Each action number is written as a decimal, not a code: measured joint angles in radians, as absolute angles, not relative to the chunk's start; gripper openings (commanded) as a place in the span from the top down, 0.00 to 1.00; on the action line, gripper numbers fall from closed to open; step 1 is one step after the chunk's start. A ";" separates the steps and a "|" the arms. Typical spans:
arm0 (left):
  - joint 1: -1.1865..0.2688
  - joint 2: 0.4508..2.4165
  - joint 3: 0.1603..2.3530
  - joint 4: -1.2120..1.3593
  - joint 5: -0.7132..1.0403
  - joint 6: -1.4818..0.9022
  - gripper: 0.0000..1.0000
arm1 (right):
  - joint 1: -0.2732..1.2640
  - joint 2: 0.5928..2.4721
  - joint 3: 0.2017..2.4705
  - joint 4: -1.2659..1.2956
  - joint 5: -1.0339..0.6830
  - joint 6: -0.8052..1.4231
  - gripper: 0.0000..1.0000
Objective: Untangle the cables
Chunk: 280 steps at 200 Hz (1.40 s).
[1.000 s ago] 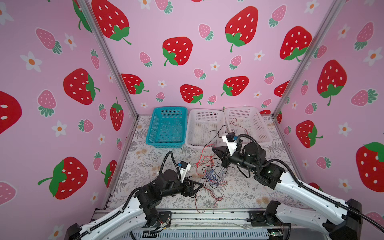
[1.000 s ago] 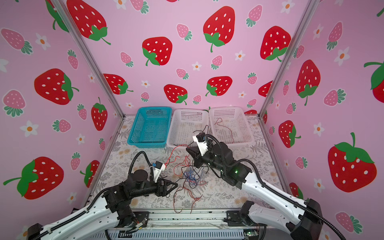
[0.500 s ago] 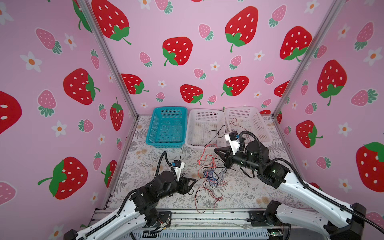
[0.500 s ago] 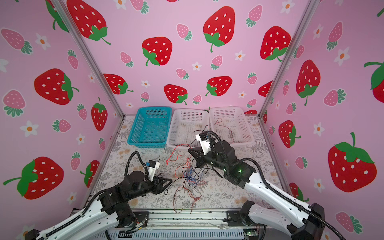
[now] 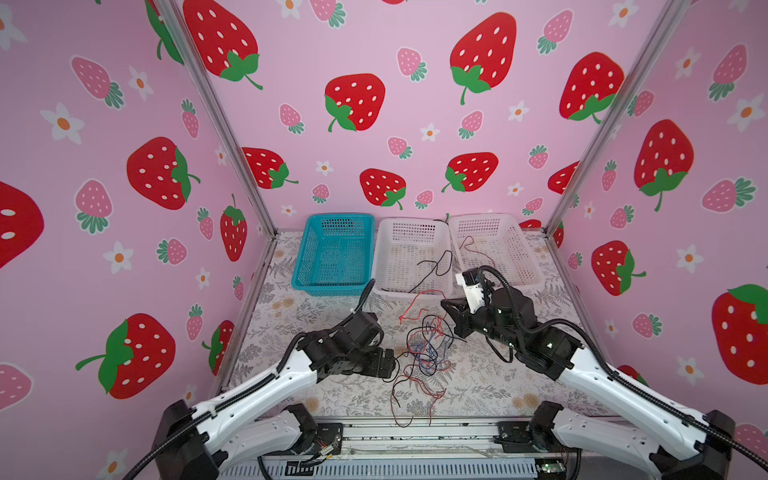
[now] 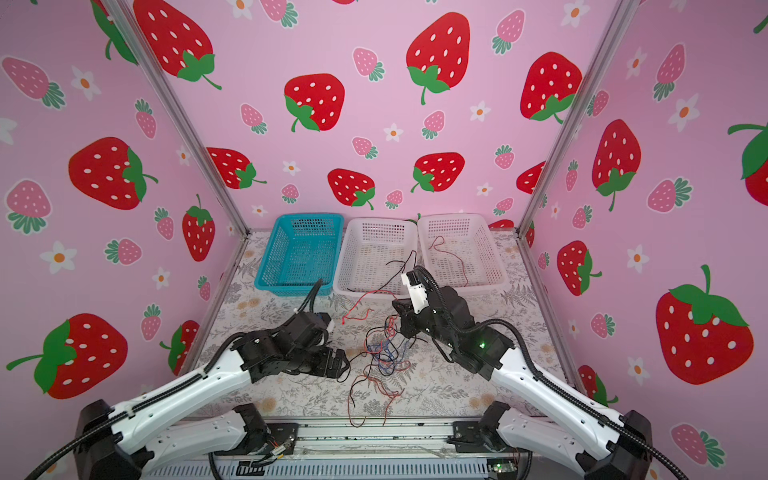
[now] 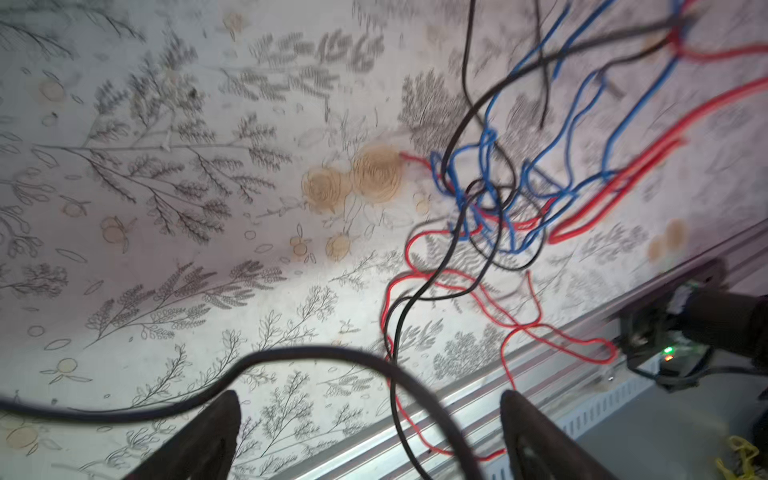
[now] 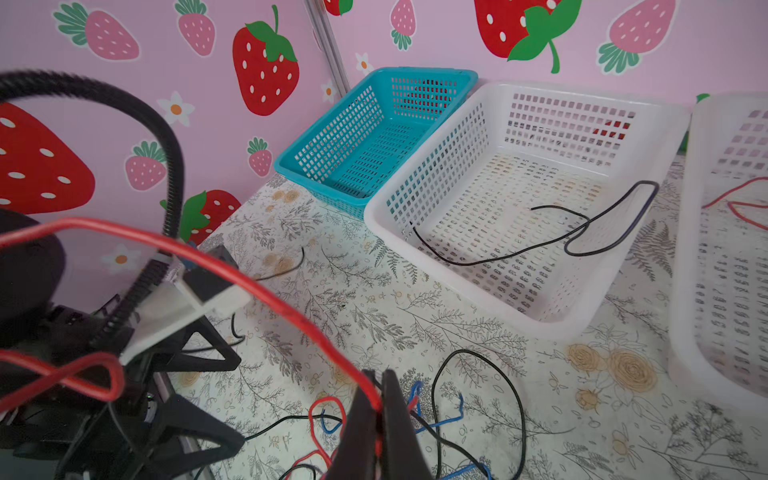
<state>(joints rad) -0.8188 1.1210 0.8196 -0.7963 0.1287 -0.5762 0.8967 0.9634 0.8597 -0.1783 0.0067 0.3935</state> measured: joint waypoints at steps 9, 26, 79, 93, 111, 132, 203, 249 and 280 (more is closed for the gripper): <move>-0.824 1.158 0.842 -0.824 0.145 -0.554 0.01 | 0.891 0.961 0.863 -0.185 0.011 0.391 1.00; -0.832 1.210 0.900 -0.892 0.191 -0.500 0.01 | 0.878 0.958 0.867 -0.197 0.015 0.387 1.00; -0.843 1.189 1.023 -0.862 0.228 -0.414 0.01 | 0.865 0.944 0.867 -0.177 -0.074 0.383 1.00; -0.843 1.156 1.003 -0.787 0.242 -0.403 0.01 | 0.865 0.935 0.867 -0.164 -0.106 0.381 1.00; -0.844 1.132 0.976 -0.720 0.243 -0.381 0.01 | 0.865 0.931 0.867 -0.150 -0.147 0.380 1.00; -0.845 1.137 0.972 -0.662 0.231 -0.348 0.03 | 0.865 0.931 0.867 -0.138 -0.194 0.380 1.00; -0.844 1.169 0.907 -0.461 0.250 -0.323 0.26 | 0.865 0.876 0.863 -0.078 -0.313 0.400 1.00; -0.844 1.135 0.860 -0.373 0.269 -0.345 0.74 | 0.865 0.871 0.860 -0.068 -0.334 0.406 1.00; -0.844 1.090 0.855 -0.363 0.268 -0.339 1.00 | 0.865 0.855 0.852 -0.069 -0.328 0.410 1.00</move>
<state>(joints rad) -0.8444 1.0901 0.8547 -0.3634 0.2680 -0.3393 0.8654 0.8555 0.8516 -0.0692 -0.3279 0.4095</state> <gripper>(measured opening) 0.101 0.057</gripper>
